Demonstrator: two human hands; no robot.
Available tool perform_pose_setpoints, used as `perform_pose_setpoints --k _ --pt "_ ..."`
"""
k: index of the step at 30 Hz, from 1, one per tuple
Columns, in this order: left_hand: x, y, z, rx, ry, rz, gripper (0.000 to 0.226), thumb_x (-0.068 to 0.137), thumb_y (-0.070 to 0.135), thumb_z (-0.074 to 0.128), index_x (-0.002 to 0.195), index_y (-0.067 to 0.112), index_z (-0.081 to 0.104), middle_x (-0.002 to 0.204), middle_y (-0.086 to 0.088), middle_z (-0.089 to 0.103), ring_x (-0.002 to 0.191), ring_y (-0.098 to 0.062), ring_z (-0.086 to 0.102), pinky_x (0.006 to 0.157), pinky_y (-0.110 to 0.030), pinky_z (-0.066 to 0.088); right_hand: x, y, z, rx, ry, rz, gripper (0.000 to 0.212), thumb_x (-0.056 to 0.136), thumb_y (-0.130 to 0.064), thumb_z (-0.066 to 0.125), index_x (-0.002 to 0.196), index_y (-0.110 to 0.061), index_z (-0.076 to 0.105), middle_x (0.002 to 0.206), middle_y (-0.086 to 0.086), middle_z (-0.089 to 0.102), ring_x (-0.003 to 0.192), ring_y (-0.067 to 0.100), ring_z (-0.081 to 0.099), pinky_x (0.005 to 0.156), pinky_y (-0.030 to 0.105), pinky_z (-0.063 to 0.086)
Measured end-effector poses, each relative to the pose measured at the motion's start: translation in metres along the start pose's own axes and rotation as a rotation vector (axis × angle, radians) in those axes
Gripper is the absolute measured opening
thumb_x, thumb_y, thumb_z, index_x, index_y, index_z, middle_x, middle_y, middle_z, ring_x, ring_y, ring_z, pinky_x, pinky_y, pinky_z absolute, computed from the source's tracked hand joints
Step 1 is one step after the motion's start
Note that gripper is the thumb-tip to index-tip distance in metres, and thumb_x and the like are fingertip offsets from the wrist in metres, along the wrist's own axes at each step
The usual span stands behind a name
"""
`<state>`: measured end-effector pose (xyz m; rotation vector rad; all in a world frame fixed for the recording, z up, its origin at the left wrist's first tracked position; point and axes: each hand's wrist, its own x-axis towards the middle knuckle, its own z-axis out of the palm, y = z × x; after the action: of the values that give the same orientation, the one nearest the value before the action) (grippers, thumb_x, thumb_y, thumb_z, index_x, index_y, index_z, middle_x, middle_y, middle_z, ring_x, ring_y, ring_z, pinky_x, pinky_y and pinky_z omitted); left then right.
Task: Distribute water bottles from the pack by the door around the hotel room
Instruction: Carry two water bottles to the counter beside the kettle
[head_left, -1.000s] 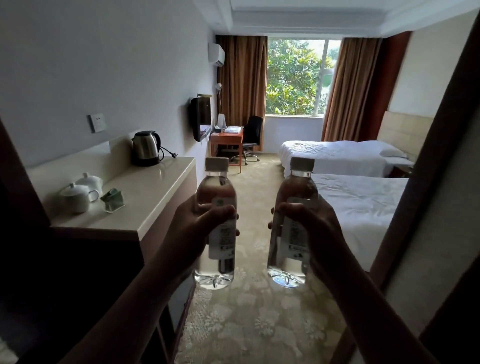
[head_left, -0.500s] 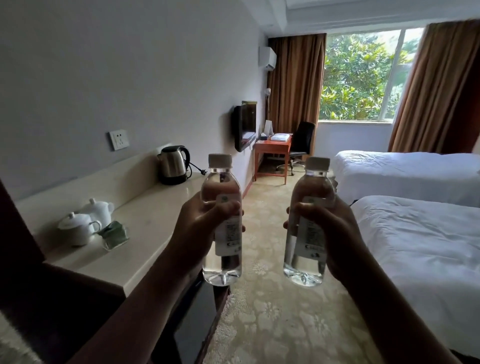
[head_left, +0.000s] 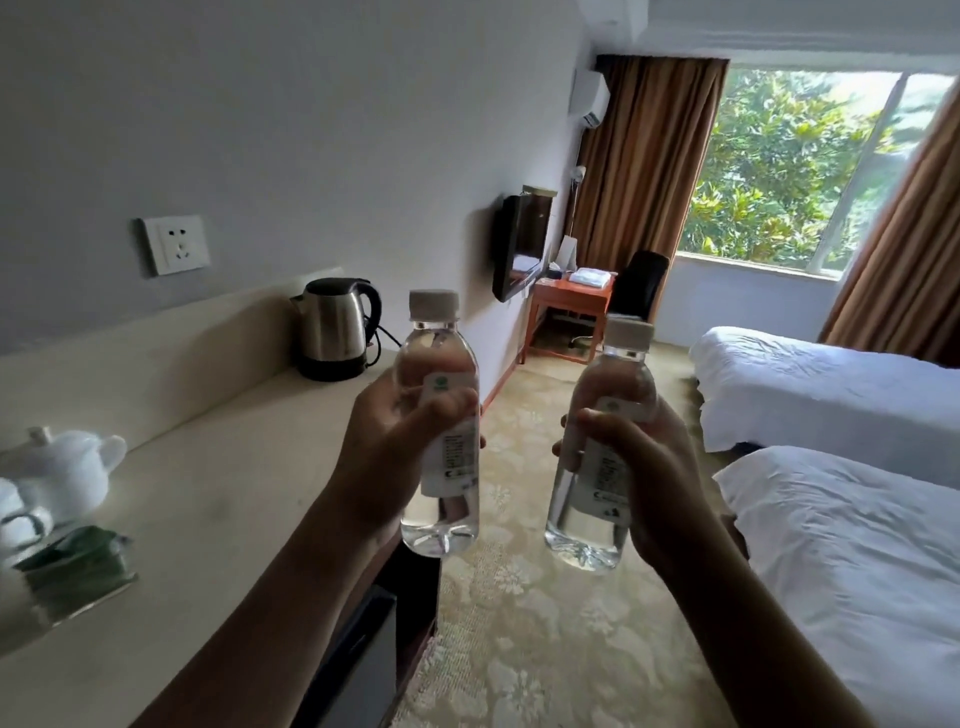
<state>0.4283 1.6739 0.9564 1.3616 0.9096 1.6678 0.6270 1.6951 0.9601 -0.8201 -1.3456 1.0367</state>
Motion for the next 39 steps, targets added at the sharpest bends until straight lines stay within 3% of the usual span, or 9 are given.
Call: perform_pose_setpoints --k 9,13,16,19,22,25,28,34,39 --pt "0.118 -0.064 -0.045 0.003 0.133 -0.019 0.031 0.067 0.035 0.069 0.094 0.020 0.067 0.081 -0.005 0.065 0.068 -0.018 0.068 0.062 -0.028 0.056 0.148 0.068 0.039 0.030 -0.125 -0.047 0.020 0.076 -0.013 0.062 0.095 -0.009 0.058 0.080 0.009 0.062 0.067 0.026 0.065 0.062 0.035 0.057" --pt "0.141 -0.076 -0.084 0.048 0.277 -0.057 0.023 0.063 0.031 0.074 0.084 0.024 0.072 0.078 -0.006 0.068 0.063 -0.019 0.068 0.056 -0.025 0.055 0.199 0.108 0.083 0.148 -0.240 -0.043 0.018 0.072 -0.006 0.062 0.090 -0.007 0.058 0.075 0.011 0.058 0.063 0.030 0.058 0.058 0.037 0.051" --pt "0.151 -0.083 -0.114 0.122 0.416 -0.050 0.010 0.071 0.022 0.072 0.077 0.030 0.073 0.076 -0.004 0.068 0.062 -0.016 0.068 0.055 -0.022 0.054 0.233 0.142 0.125 0.205 -0.354 -0.018 0.027 0.068 -0.011 0.067 0.094 -0.006 0.059 0.079 0.012 0.060 0.068 0.032 0.061 0.065 0.048 0.054" --pt "0.159 -0.090 -0.143 0.204 0.527 -0.025 0.016 0.070 0.020 0.073 0.079 0.033 0.073 0.077 -0.004 0.067 0.067 -0.020 0.067 0.059 -0.024 0.056 0.261 0.175 0.169 0.270 -0.493 -0.005 0.025 0.068 -0.014 0.069 0.092 -0.010 0.061 0.079 0.012 0.061 0.069 0.031 0.060 0.066 0.052 0.051" --pt "0.168 -0.100 -0.167 0.280 0.624 0.008 0.027 0.066 0.020 0.077 0.090 0.031 0.070 0.084 -0.006 0.065 0.075 -0.025 0.064 0.069 -0.035 0.057 0.287 0.207 0.210 0.344 -0.634 0.025 0.025 0.071 -0.009 0.067 0.095 -0.007 0.060 0.080 0.012 0.061 0.070 0.029 0.060 0.064 0.044 0.050" --pt "0.174 -0.117 -0.184 0.355 0.760 -0.003 0.033 0.063 0.024 0.077 0.094 0.026 0.067 0.085 -0.006 0.067 0.080 -0.026 0.066 0.076 -0.043 0.055 0.305 0.236 0.245 0.355 -0.780 0.016 0.033 0.068 -0.020 0.074 0.097 -0.013 0.060 0.086 0.005 0.063 0.077 0.027 0.060 0.067 0.043 0.050" --pt "0.173 -0.141 -0.196 0.428 0.865 -0.037 0.040 0.061 0.026 0.076 0.098 0.016 0.063 0.088 -0.011 0.067 0.084 -0.028 0.066 0.076 -0.040 0.054 0.307 0.263 0.267 0.352 -0.840 0.024 0.034 0.064 -0.025 0.077 0.093 -0.025 0.060 0.083 -0.007 0.068 0.077 0.012 0.063 0.071 0.035 0.053" --pt "0.161 -0.199 -0.205 0.456 1.067 -0.076 0.044 0.065 0.026 0.078 0.101 0.007 0.061 0.087 -0.013 0.068 0.082 -0.026 0.066 0.072 -0.033 0.053 0.293 0.313 0.280 0.239 -0.912 -0.019 0.046 0.067 -0.029 0.079 0.103 -0.014 0.055 0.083 -0.023 0.065 0.075 -0.001 0.062 0.066 0.012 0.047" --pt "0.156 -0.229 -0.210 0.457 1.168 -0.093 0.043 0.066 0.026 0.078 0.100 0.007 0.061 0.087 -0.010 0.070 0.079 -0.025 0.068 0.068 -0.028 0.057 0.288 0.334 0.281 0.255 -0.885 0.016 0.056 0.065 -0.039 0.074 0.110 -0.011 0.054 0.085 -0.009 0.063 0.075 0.000 0.061 0.066 0.012 0.047"
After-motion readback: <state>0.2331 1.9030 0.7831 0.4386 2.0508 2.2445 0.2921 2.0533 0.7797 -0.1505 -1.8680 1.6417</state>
